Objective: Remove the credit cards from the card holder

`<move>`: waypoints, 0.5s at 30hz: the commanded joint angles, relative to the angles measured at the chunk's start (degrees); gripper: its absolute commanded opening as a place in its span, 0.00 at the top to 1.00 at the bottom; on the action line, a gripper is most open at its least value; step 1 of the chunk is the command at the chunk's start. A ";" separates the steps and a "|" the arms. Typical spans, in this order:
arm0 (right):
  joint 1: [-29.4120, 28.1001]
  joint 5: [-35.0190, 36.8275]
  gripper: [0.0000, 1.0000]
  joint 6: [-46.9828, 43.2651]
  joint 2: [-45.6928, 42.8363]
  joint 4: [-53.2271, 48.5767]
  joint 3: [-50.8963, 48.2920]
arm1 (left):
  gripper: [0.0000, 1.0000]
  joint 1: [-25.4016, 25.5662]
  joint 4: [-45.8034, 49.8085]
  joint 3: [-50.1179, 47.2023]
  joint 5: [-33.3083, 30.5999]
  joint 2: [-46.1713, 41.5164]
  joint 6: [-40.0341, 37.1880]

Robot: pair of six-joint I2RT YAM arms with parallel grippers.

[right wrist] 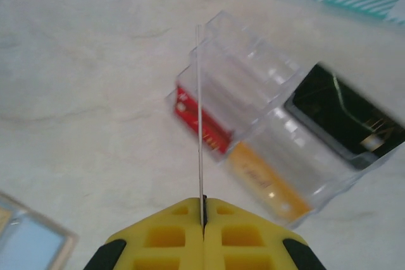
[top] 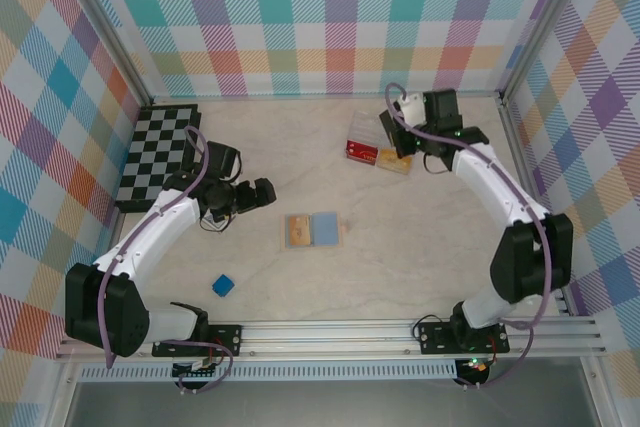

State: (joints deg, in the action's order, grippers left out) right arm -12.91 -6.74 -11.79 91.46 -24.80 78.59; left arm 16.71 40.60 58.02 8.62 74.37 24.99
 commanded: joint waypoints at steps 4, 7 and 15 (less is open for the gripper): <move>7.01 -4.52 1.00 -18.91 10.42 -7.25 14.61 | 0.00 -0.83 1.02 -0.02 -1.13 -1.18 -2.31; 8.82 -8.37 1.00 -27.08 14.01 -11.45 20.09 | 0.00 -0.86 0.22 -0.95 -1.69 -0.73 -2.71; 10.37 -12.97 1.00 -44.08 21.48 -18.62 29.07 | 0.00 -0.82 -1.53 -2.03 -0.99 -0.83 -4.68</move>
State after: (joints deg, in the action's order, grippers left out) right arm -2.57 -15.62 -45.65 110.78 -38.44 105.01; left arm 16.69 40.25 57.12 7.22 74.13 21.98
